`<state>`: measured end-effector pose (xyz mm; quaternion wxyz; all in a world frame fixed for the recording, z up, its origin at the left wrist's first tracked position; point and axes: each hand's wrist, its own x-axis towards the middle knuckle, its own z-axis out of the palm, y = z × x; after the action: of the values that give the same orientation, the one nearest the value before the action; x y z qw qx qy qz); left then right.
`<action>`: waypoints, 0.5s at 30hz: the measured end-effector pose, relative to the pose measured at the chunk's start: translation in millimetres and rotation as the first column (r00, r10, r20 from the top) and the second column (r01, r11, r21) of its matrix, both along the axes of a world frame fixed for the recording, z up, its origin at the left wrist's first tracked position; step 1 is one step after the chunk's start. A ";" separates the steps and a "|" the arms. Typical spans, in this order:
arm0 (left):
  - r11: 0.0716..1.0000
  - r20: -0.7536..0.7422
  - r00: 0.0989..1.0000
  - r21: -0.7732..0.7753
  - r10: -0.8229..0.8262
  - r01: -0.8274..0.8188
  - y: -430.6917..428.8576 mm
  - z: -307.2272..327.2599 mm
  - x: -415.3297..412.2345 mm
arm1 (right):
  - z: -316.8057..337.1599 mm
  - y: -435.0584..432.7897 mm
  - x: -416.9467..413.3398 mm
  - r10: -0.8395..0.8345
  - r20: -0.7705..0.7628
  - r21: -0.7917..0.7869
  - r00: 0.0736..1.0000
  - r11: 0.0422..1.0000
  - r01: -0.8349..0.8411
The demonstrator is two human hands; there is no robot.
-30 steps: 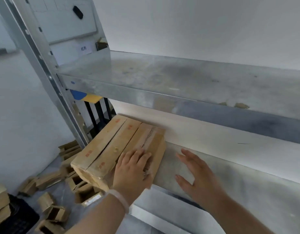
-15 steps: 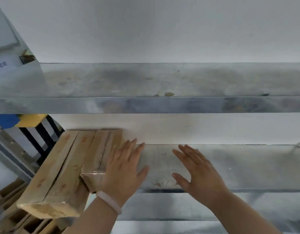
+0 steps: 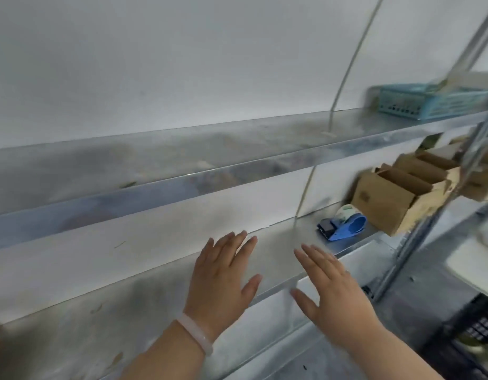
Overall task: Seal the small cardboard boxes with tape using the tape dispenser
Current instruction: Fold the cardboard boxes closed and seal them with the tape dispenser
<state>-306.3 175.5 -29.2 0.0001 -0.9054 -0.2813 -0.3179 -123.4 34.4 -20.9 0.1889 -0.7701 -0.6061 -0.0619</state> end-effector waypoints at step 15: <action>0.930 0.068 0.935 -0.095 -0.349 0.355 -70.0 -5.7 336.6 | 12.6 -125.3 270.3 -0.435 -0.109 -0.072 0.894 0.900 0.429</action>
<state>30.3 105.4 -34.9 -0.1115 -0.9317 -0.1307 -0.3199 146.9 -90.8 -8.4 0.1894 -0.8920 -0.4085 -0.0409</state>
